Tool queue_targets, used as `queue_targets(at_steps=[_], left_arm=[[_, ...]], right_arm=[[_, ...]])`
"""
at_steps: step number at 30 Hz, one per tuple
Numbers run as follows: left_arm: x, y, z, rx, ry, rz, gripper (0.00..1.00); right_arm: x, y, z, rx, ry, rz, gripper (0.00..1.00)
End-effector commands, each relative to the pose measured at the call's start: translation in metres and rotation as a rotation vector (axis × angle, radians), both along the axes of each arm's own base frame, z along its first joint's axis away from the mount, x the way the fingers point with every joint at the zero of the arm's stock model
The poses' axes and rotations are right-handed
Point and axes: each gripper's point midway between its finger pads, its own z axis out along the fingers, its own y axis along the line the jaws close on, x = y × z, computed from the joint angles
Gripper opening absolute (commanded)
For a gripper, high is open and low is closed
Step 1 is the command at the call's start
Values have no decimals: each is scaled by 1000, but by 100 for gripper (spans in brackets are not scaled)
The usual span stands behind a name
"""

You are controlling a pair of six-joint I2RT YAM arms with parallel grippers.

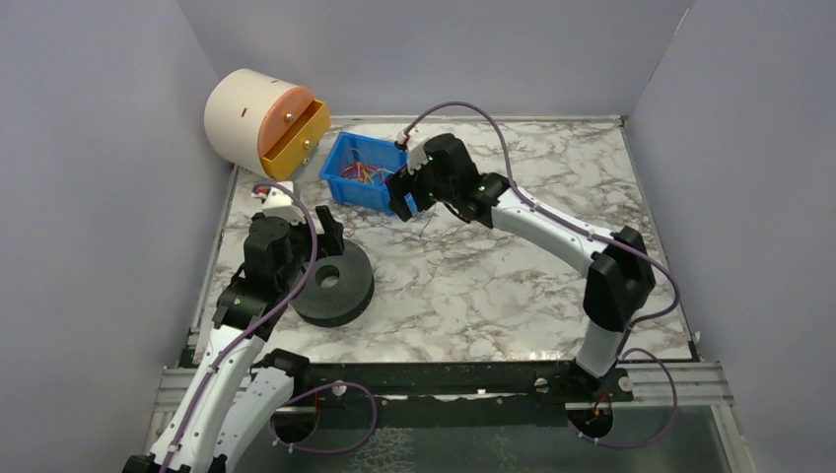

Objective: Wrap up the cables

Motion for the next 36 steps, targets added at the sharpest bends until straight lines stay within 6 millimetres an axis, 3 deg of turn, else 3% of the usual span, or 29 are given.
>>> queue_targets(at_steps=[1,11,18,25,30,36], left_arm=[[-2,31,9,46,-19,155,99],[-5,38,14,50,-40,189,99],[-5,39,15,52,-42,193,99],[-5,38,14,51,-39,187,99],[-5,38,14,51,-39,187,99],[-5,39,15,52,-42,193,99]], right_arm=[[15,28,-4,-60,-16,118,86],[65,79,-21,-94,-26,219,82],[78,105,-44,-73,23,280,77],[84,114,-74,-58,60,292,69],[82,114,-85,-64,90,286,45],[84,102,-75,-85,63,235,12]])
